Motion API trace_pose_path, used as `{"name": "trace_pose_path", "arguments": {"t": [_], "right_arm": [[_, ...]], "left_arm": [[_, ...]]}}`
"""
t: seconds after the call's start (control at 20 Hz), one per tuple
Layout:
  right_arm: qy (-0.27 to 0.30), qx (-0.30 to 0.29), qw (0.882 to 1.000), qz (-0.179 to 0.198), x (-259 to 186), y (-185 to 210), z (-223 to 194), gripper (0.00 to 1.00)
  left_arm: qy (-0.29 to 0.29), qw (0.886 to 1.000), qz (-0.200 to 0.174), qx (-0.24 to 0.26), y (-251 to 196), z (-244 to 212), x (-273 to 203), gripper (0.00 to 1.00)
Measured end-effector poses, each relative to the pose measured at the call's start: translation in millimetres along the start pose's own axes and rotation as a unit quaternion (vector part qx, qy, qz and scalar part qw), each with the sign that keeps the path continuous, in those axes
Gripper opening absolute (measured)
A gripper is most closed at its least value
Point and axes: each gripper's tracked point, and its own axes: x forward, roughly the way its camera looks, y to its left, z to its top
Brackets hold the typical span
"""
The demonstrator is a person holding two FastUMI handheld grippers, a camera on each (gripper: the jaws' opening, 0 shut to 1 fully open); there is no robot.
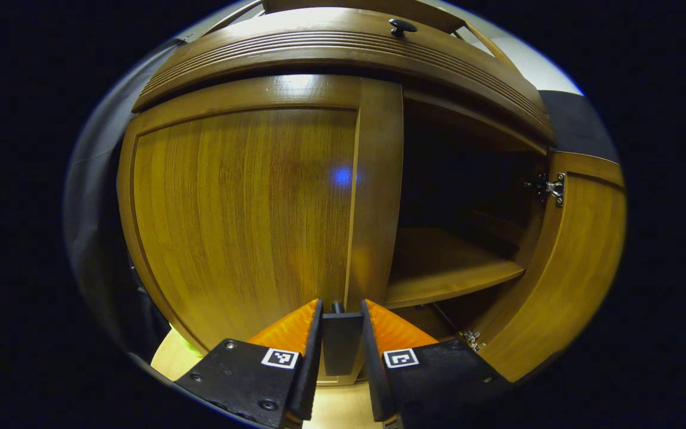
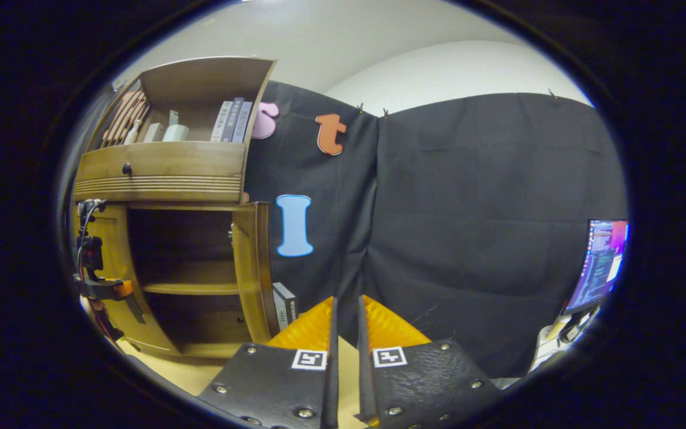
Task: Open the right door of the double-door shoe cabinet with the right hand, and open the left door with the left hand.
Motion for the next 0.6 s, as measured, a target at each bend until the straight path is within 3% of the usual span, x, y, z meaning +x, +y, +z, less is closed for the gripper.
{"name": "trace_pose_path", "arguments": {"t": [0.25,0.35,0.4,0.45,0.5,0.6], "right_arm": [[-0.003,0.006,1.000,0.005,-6,2,3,0.14],[-0.005,0.008,1.000,0.010,-8,5,5,0.14],[-0.006,0.009,1.000,0.014,-8,7,6,0.14],[-0.007,0.010,1.000,0.017,-9,9,7,0.14],[-0.007,0.010,1.000,0.021,-10,11,8,0.14],[-0.008,0.009,1.000,0.029,-11,16,9,0.14]], "left_arm": [[-0.002,1.000,0.002,0.008,1,0,-3,0.31],[-0.002,1.000,0.003,0.003,1,-1,-6,0.31],[-0.003,1.000,0.004,0.002,2,-1,-9,0.36],[-0.004,1.000,0.004,0.003,2,-2,-13,0.31],[-0.006,1.000,0.004,0.004,2,-2,-16,0.36],[-0.006,1.000,0.004,0.003,2,-3,-24,0.34]]}}
